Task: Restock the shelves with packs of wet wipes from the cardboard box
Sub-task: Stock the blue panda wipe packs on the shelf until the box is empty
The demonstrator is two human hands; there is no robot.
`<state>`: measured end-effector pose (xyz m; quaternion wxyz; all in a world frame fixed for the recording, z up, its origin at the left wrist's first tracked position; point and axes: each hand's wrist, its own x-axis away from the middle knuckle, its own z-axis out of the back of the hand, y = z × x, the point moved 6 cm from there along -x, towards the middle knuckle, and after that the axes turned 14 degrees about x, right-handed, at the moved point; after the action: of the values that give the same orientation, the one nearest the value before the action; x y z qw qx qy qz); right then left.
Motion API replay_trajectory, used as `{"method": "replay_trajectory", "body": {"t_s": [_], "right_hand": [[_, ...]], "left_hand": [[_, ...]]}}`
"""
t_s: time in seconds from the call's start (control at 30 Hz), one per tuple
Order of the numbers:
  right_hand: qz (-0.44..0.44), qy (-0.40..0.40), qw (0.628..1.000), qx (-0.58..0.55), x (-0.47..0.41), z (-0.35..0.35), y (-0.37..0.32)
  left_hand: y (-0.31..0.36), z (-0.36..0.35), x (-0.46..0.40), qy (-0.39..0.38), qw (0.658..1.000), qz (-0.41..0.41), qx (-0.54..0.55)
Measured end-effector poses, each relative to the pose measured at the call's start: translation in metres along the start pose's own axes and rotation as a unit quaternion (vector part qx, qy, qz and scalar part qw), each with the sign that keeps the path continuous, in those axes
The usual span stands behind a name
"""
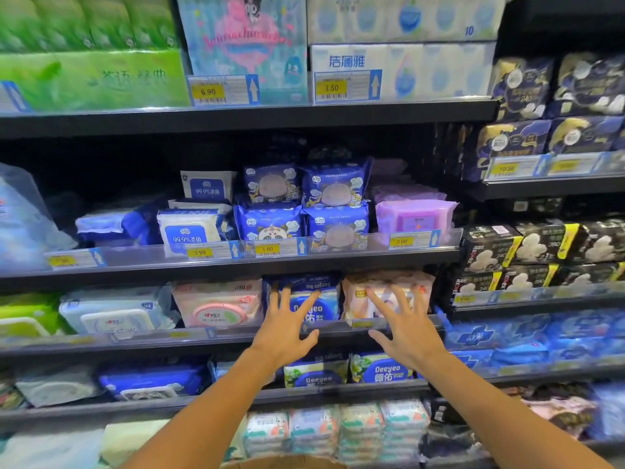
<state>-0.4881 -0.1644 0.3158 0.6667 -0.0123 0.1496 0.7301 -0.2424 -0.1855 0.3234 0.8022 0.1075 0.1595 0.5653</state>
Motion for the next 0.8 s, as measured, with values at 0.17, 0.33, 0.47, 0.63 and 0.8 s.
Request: {"method": "replay_trajectory", "body": {"t_s": [0.17,0.33,0.47,0.63,0.8], "right_hand": [[0.007,-0.033,0.999,0.027,0.008,0.007,-0.006],[0.078,0.073,0.994,-0.029,0.02,0.041,-0.051],[0.156,0.062,0.986,-0.024,0.011,0.047,-0.114],[0.157,0.026,0.987,0.007,-0.018,0.042,-0.152],[0.128,0.016,0.987,0.093,-0.038,0.026,-0.16]], "left_hand": [[-0.004,0.012,0.013,-0.03,0.998,-0.022,0.05],[-0.044,0.041,0.057,0.081,0.995,-0.064,0.006],[-0.105,0.062,0.082,0.114,0.992,0.036,-0.035],[-0.121,0.07,0.084,0.115,0.991,0.034,-0.051],[-0.12,0.062,0.069,0.125,0.99,0.054,-0.038]]}}
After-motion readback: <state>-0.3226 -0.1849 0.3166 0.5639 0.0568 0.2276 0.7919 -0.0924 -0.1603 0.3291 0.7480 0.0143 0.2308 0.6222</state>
